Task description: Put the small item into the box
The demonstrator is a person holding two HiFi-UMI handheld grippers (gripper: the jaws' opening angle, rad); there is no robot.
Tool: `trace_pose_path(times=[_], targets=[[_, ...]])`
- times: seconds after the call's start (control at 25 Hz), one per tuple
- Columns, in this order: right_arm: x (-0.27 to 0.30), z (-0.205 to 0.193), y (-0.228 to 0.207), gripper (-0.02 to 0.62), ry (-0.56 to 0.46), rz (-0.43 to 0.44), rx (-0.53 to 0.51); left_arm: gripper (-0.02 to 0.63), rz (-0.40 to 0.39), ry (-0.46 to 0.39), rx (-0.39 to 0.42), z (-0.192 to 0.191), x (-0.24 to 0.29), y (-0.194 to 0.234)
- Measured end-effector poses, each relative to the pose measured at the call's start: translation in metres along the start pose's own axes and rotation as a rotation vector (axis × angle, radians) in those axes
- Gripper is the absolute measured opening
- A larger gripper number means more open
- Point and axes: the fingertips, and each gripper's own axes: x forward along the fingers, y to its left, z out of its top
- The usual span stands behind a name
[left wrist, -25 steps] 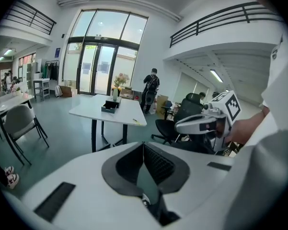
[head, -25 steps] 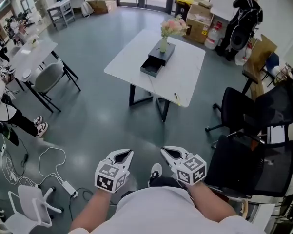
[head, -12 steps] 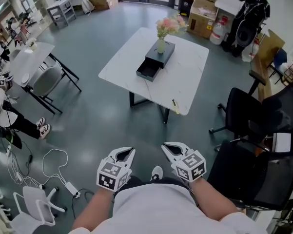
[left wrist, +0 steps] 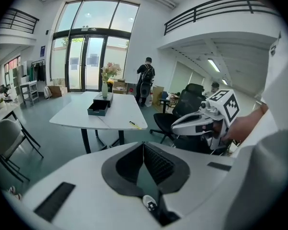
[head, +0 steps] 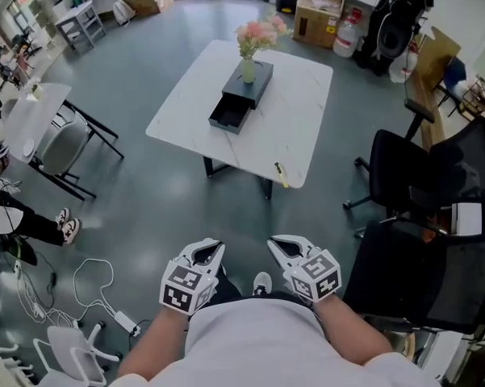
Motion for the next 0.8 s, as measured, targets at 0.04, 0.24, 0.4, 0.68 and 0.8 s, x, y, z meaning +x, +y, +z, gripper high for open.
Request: trace_pose_path(times=[0.04, 0.24, 0.4, 0.68, 0.8], targets=[[0.001, 0.001, -0.003, 0.015, 0.0, -0.011, 0.004, 0.017, -0.012, 0.001, 0.006, 0.003, 0.004, 0.003], [0.017, 0.009, -0.017, 0.015, 0.008, -0.072, 0.037, 0.017, -0.068, -0.002, 0.047, 0.03, 0.02, 0.03], [0.044, 0.027, -0.024, 0.015, 0.013, -0.107, 0.043, 0.017, -0.101, -0.001, 0.082, 0.05, 0.029, 0.064], [0.109, 0.061, -0.032, 0.015, 0.037, -0.157, 0.061, 0.017, -0.16, 0.0, 0.128, 0.081, 0.04, 0.135], [0.132, 0.069, -0.038, 0.015, 0.05, -0.188, 0.087, 0.017, -0.178, 0.013, 0.146, 0.087, 0.045, 0.165]])
